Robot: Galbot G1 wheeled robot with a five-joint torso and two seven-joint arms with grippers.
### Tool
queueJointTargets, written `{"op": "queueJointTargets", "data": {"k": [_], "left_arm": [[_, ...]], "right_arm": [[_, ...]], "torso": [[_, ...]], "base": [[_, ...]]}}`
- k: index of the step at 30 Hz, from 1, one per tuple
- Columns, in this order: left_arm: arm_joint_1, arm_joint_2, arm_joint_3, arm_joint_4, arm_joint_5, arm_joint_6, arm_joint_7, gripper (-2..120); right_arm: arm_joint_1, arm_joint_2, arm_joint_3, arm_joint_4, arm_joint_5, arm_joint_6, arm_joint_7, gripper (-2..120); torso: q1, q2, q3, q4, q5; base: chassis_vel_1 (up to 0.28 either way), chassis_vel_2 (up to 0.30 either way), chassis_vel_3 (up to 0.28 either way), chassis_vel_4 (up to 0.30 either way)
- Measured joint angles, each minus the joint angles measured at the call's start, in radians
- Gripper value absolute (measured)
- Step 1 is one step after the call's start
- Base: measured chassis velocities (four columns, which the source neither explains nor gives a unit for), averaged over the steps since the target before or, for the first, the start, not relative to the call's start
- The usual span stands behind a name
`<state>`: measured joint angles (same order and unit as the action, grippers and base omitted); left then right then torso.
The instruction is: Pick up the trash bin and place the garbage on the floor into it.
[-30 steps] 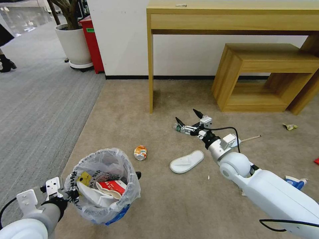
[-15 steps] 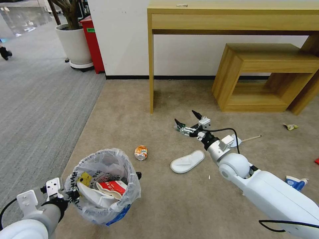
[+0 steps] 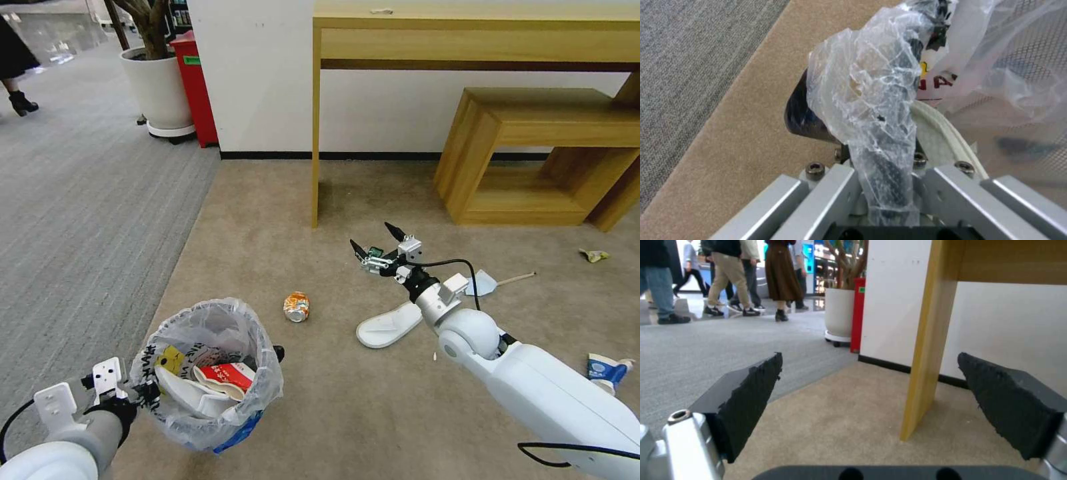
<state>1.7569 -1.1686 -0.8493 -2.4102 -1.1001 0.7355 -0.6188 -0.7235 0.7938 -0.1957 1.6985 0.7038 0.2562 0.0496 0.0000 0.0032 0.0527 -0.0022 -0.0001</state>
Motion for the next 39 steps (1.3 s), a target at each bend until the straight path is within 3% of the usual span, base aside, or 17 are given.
{"op": "queueJointTargets", "data": {"k": [39], "left_arm": [[-0.018,0.026,-0.061,0.014,-0.05,0.0,-0.018,1]], "right_arm": [[-0.016,-0.001,0.008,-0.005,-0.02,-0.007,0.003,98]], "torso": [[0.0,0.0,0.0,0.0,0.0]], "base": [[-0.008,0.008,0.011,-0.011]]}}
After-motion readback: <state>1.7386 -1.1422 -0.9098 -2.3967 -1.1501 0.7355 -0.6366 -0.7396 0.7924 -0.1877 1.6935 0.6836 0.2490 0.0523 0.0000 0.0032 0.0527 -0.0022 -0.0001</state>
